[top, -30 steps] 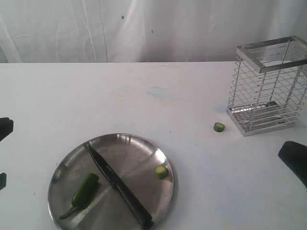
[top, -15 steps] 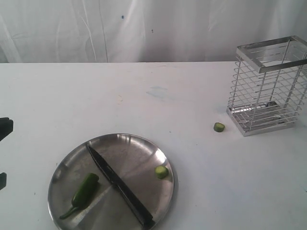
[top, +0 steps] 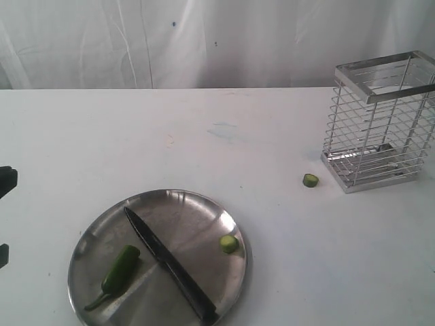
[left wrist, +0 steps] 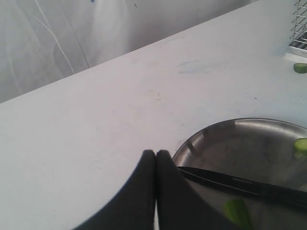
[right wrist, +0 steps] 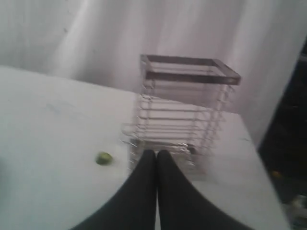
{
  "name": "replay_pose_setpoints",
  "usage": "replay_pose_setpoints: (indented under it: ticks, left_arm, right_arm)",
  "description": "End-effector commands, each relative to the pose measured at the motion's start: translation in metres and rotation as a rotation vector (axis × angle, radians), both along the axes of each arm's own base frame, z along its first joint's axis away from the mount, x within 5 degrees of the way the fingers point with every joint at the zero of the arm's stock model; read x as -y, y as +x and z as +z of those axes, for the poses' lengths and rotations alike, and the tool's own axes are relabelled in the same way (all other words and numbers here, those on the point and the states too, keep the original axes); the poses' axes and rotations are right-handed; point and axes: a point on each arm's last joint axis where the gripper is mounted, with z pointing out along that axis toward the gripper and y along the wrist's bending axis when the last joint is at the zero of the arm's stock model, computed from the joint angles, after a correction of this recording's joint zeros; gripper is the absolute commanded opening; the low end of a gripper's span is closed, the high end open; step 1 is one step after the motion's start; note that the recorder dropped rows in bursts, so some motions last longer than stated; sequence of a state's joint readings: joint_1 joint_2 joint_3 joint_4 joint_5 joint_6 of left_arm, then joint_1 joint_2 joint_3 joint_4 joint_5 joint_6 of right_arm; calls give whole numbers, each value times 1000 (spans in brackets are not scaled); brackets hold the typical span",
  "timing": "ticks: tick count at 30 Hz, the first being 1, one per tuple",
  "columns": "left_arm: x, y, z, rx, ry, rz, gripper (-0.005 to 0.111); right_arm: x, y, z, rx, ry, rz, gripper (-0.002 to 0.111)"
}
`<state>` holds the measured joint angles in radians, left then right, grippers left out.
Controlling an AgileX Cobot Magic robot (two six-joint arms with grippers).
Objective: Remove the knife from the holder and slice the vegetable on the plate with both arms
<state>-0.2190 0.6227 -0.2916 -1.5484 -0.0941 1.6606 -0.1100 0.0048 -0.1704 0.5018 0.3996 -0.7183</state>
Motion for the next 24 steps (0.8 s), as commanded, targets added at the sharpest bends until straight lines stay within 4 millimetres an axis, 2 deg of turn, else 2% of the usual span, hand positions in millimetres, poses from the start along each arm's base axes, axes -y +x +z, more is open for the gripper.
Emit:
replay_pose_setpoints:
  ticks: [1,3,7,13,15,18,21,24]
  left_arm:
    - [1,-1,1,0,-20,-4,0]
    - [1,-1,1,0,-20,-4,0]
    - [1,-1,1,0,-20,-4,0]
    - [1,-1,1,0,-20,-4,0]
    - [1,-1,1,0,-20,-4,0]
    - [1,-1,1,0,-20,-4,0]
    - [1,-1,1,0,-20,-4,0]
    - [1,-1,1,0,-20,-4,0]
  right_arm:
    - [18,2,-18,-76,-238,-158,0]
    - [20,3,-33,-140,-270,-174,0]
    - [19,5,-63,-245,-203,-150,0]
    - [17,10,-44,-21,-154,-134,0]
    - [16,11,-34,87,-85,-138,0]
    - [15,11,-26,172,129,-138,0]
    - [16,11,-32,101,361,-153,0]
    - [18,8,-55,-147,357,-220,0]
